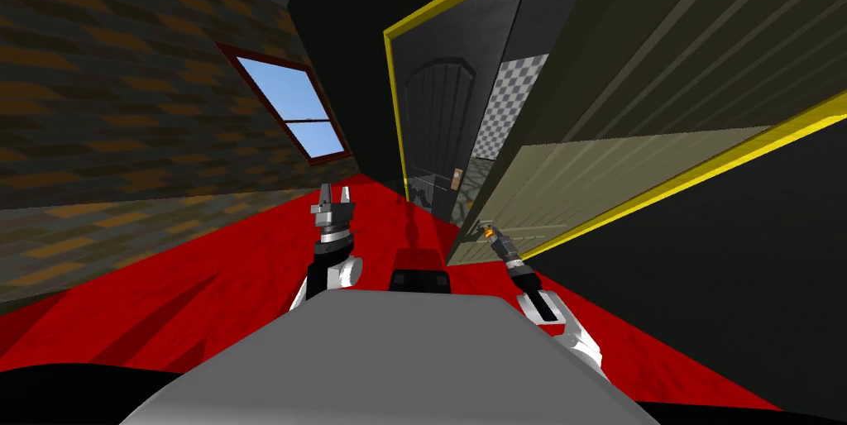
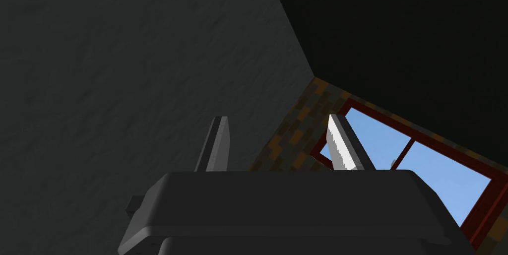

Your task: Pull the door open

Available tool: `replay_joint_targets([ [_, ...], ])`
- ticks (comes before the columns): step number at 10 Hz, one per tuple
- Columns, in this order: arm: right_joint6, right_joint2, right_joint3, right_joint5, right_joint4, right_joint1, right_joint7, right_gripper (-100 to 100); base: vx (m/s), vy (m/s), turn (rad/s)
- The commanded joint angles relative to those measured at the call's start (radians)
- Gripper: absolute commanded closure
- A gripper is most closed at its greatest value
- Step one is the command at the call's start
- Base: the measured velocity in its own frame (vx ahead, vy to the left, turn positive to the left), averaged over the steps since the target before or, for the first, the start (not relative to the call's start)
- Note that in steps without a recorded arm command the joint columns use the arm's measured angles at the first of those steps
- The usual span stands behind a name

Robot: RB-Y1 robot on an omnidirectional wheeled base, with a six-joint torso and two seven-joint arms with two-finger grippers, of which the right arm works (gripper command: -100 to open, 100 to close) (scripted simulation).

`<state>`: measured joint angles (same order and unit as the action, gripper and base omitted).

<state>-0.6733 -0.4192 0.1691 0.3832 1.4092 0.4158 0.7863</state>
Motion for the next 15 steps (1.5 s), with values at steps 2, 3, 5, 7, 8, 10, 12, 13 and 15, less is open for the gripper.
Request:
replay_joint_targets([
  [2,-0.043,-0.015,-0.011,0.009,-0.003,0.016,0.021,100,-0.186,-0.097,0.106],
  [3,-0.052,-0.019,-0.012,0.01,-0.005,0.019,0.025,100,-0.157,-0.046,0.064],
  [5,-0.06,-0.03,-0.006,0.009,-0.018,0.015,0.029,100,-0.107,-0.045,0.076],
  [7,-0.083,-0.041,-0.009,0.011,-0.029,0.015,0.036,100,-0.218,-0.097,0.152],
  [8,-0.096,-0.047,-0.01,0.012,-0.035,0.015,0.041,100,-0.205,-0.102,0.13],
  [10,-0.122,-0.059,-0.013,0.014,-0.048,0.015,0.049,100,-0.216,-0.102,0.135],
  [12,-0.144,-0.069,-0.015,0.016,-0.059,0.015,0.057,100,-0.207,-0.082,0.104],
  [13,-0.152,-0.073,-0.016,0.017,-0.063,0.015,0.059,100,-0.203,-0.104,0.103],
  [15,-0.157,-0.08,-0.008,0.018,-0.073,0.013,0.062,100,-0.112,-0.057,0.079],
])
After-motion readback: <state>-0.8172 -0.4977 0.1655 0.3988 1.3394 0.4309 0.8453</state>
